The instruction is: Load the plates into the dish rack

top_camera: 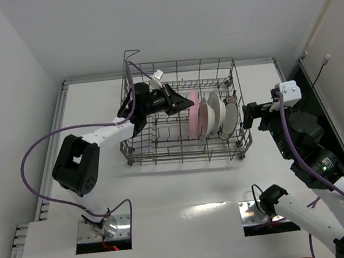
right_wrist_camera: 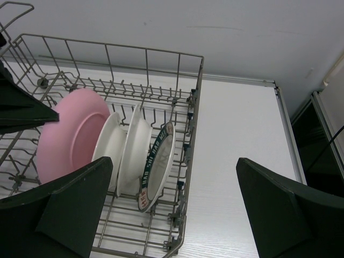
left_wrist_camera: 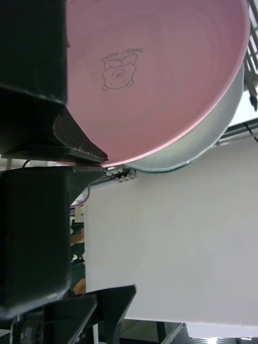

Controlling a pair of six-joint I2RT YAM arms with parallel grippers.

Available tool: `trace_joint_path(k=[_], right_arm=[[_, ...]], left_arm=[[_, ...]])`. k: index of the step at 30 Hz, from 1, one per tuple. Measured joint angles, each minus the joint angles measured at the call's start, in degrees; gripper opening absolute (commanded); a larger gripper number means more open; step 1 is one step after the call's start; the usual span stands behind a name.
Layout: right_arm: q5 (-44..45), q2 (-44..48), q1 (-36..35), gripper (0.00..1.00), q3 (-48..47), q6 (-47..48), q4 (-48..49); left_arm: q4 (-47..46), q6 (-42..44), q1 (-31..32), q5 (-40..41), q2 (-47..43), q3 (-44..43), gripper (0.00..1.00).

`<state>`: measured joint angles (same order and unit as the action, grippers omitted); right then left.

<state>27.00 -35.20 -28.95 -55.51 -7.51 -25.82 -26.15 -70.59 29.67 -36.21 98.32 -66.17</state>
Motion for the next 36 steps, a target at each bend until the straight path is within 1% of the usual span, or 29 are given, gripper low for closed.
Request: trace_joint_path(k=[1, 2, 3, 4, 5, 6, 7, 8, 13, 15, 18, 20, 22, 23, 26, 27, 30, 33, 36], right_arm=[[0.0, 0.0, 0.0, 0.99, 0.0, 0.0, 0.0], [0.0, 0.0, 0.0, 0.99, 0.0, 0.0, 0.0], [0.0, 0.0, 0.0, 0.99, 0.0, 0.0, 0.0], [0.0, 0.0, 0.0, 0.99, 0.0, 0.0, 0.0], [0.0, 0.0, 0.0, 0.99, 0.0, 0.0, 0.0], [0.0, 0.0, 0.0, 0.99, 0.0, 0.0, 0.0], [0.0, 0.0, 0.0, 0.99, 0.0, 0.0, 0.0], [0.0, 0.0, 0.0, 0.99, 0.0, 0.0, 0.0], [0.0, -1.1, 0.0, 0.99, 0.0, -0.3, -0.1], [0.9, -1.7, 0.0, 0.99, 0.0, -0.9, -0.2], [5.5, -3.6, 0.0, 0.99, -1.6, -3.3, -3.0], [8.4, -7.2, 0.1, 0.99, -5.2, -4.9, -6.2], [9.2, -10.6, 0.1, 0.99, -7.7, -5.9, -7.6], [8.7, -11.7, 0.1, 0.99, -8.4, -6.2, -7.9], [4.5, -12.0, 0.1, 0.99, -6.9, -6.3, -7.3], [2.6, -11.0, 0.1, 0.99, -6.1, -6.2, -7.2], [-1.0, -7.5, 0.1, 0.99, -5.4, -6.2, -6.6], [-1.6, -6.1, 0.1, 0.99, -6.1, -5.8, -6.3], [-1.1, -7.9, 0.1, 0.99, -7.3, -5.5, -7.4]], left_arm=[[0.0, 0.0, 0.0, 0.2, 1.0, -0.5, 0.01], [0.1, 0.0, 0.0, 0.3, 1.7, -0.8, 0.1], [0.0, 0.1, 0.1, 0.4, 2.3, -0.9, 0.26], [0.1, 0.2, 0.1, 0.5, 2.8, -0.9, 0.51], [0.2, 0.0, 0.3, 0.6, 3.0, -0.9, 0.59], [0.4, -0.1, 0.4, 0.6, 3.0, -0.9, 0.73], [0.7, 0.2, 0.5, 0.6, 3.0, -1.2, 0.79], [1.2, 0.1, 0.7, 0.7, 3.0, -1.7, 1.0], [5.9, 1.6, 1.6, 0.4, 2.1, -7.2, 1.0], [10.0, 3.3, 1.8, 0.0, 1.0, -11.3, 1.0], [17.7, 8.5, 1.9, 0.7, -1.4, -19.7, 1.0], [26.2, 14.9, 1.9, 3.5, -3.8, -27.0, 1.0], [33.6, 21.4, 2.2, 9.6, -7.0, -32.6, 1.0], [36.7, 25.4, 2.6, 14.6, -9.6, -34.0, 1.0], [42.1, 34.0, 3.1, 26.8, -18.1, -31.9, 1.0], [42.9, 35.4, 2.8, 28.7, -21.5, -29.6, 1.0], [45.6, 40.3, 0.5, 35.3, -26.4, -24.1, 1.0], [46.7, 43.0, -0.5, 43.6, -27.6, -19.7, 1.0], [47.6, 44.2, -0.5, 50.6, -26.1, -13.7, 1.0]])
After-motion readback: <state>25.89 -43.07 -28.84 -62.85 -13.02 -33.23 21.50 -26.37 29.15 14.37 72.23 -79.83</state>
